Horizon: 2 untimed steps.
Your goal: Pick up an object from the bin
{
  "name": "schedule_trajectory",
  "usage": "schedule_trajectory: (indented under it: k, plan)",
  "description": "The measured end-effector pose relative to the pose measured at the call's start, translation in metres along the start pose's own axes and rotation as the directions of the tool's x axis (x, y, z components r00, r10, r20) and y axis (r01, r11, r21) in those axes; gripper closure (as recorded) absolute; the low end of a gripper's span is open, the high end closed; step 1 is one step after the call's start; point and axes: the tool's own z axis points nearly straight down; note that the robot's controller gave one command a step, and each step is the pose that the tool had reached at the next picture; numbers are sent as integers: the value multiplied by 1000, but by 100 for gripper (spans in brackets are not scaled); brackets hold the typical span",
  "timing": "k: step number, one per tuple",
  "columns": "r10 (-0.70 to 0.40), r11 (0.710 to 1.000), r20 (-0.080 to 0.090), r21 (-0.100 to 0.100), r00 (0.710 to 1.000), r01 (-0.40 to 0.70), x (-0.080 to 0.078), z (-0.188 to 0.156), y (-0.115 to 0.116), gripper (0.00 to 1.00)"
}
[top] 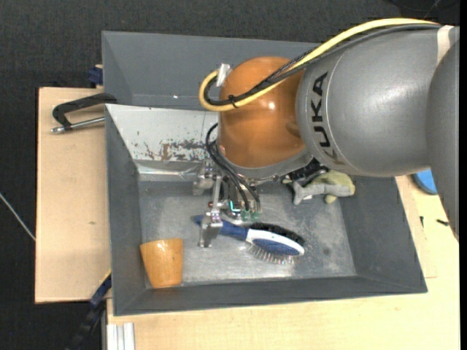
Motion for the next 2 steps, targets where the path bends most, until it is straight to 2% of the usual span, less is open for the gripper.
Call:
schedule_trajectory:
  k: [1, 2]
  plan:
    - [-95, 995, 5, 2, 995, 95, 1, 102, -115, 0]
    - [-101, 995, 10, -1, 995, 101, 0, 99, -110, 100]
